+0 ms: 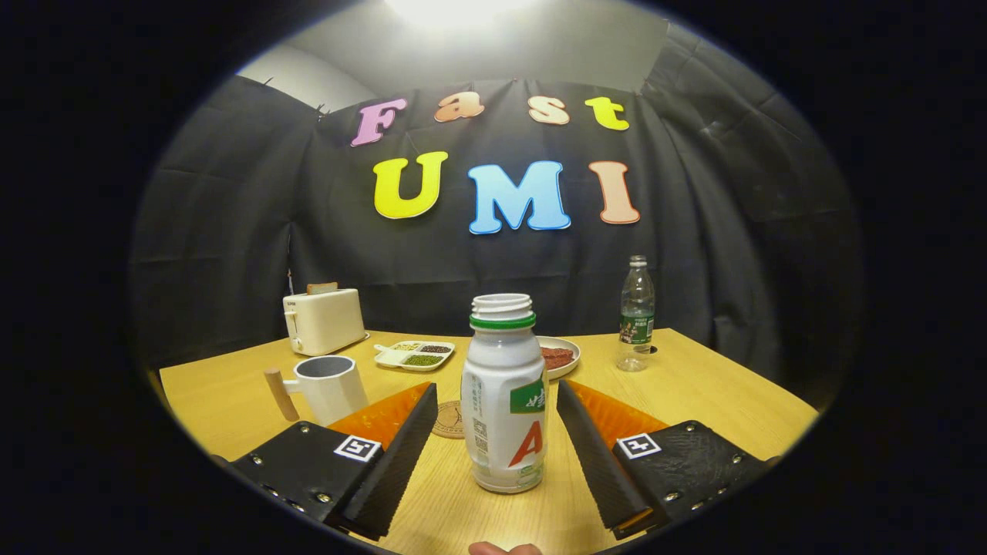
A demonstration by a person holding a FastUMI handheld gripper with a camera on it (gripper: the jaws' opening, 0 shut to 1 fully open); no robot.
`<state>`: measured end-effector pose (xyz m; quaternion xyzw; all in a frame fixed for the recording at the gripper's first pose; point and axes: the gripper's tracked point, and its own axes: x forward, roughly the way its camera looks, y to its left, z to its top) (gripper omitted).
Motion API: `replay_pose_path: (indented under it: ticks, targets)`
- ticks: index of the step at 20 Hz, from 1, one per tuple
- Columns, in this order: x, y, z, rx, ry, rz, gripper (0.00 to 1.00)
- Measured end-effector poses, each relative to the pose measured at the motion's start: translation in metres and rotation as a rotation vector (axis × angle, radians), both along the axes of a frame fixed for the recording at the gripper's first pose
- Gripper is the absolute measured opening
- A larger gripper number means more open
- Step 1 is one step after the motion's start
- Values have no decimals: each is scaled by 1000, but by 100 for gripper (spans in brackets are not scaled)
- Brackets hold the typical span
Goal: Take the bottle from table, then pour the juice into the cup, finally place the bottle on the coaster
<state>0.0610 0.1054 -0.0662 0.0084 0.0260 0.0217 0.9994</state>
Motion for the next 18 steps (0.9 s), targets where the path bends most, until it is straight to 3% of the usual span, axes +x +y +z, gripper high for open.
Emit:
replay_pose_path:
  ticks: [14, 16, 17, 18]
  targets:
    - [39, 4, -14, -68, 14, -18, 96]
    - [42, -1, -14, -94, 15, -26, 87]
    - [46, 2, -14, -100, 13, -14, 74]
    - [44, 4, -14, -113, 18, -3, 74]
